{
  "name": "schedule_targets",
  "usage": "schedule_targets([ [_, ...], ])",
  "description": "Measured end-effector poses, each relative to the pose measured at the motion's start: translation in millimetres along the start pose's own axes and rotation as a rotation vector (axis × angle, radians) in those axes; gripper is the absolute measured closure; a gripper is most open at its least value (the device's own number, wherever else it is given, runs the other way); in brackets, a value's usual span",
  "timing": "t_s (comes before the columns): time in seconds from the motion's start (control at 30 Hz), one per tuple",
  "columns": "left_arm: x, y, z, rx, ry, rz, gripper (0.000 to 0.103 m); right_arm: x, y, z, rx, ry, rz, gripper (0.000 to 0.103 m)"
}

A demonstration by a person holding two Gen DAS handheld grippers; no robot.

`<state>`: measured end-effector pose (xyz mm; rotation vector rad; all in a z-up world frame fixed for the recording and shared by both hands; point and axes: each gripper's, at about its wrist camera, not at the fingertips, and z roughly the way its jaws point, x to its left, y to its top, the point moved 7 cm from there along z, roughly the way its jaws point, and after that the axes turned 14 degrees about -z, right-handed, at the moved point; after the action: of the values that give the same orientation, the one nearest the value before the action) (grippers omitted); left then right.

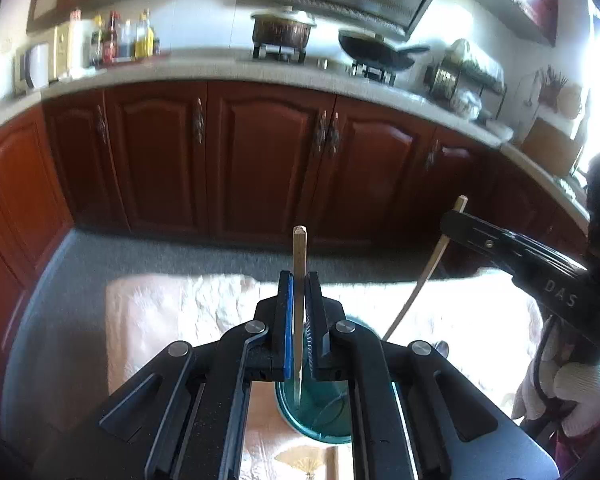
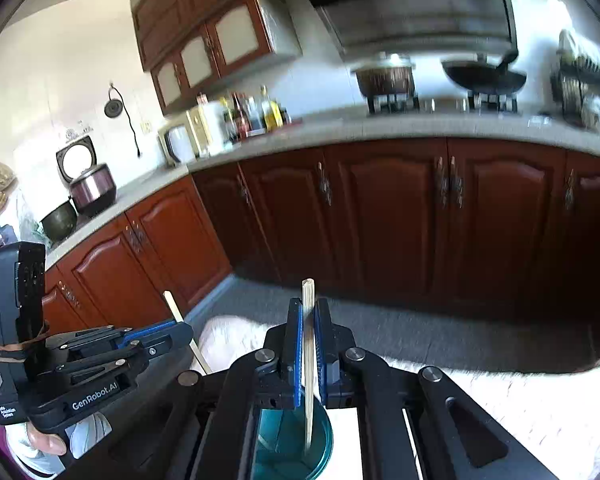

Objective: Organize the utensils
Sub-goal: 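Lower both chopsticks into the teal-rimmed holder and open both grippers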

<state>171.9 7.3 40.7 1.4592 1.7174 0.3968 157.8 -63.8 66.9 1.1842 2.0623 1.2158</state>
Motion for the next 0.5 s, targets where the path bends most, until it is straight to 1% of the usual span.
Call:
schedule_targets([
  [0.13,7.4,-12.9,15.0,0.040,0.013,-0.017,0.099,-6.8,-23.2,18.8,0.050,0.021,0.030,0.098],
  [0.23,7.6,-16.4,19.9,0.045,0.025,-0.021,0.099,-11.5,-38.0,29.5,0.084,0.033,0.054,0.098],
  [0.33,8.4,-18.5,21.9,0.053,0.034,-0.027,0.098,-14.1,-45.0,35.8,0.098,0.050,0.072,0.098],
  [0.37,8.1,-19.7,22.3,0.056,0.036,-0.025,0.098,-14.2,-48.4,37.2,0.108,0.051,0.072,0.096],
  [0.4,7.2,-20.6,22.4,0.058,0.038,-0.023,0.096,-13.5,-50.6,37.9,0.115,0.049,0.069,0.094],
  [0.43,6.7,-21.3,22.4,0.059,0.042,-0.020,0.091,-12.2,-53.5,38.1,0.123,0.049,0.062,0.093],
  [0.47,5.9,-21.7,22.1,0.058,0.046,-0.019,0.087,-10.7,-56.9,38.0,0.130,0.048,0.056,0.088],
  [0.5,5.3,-22.4,21.1,0.057,0.049,-0.019,0.078,-9.5,-60.5,37.6,0.138,0.049,0.054,0.078],
])
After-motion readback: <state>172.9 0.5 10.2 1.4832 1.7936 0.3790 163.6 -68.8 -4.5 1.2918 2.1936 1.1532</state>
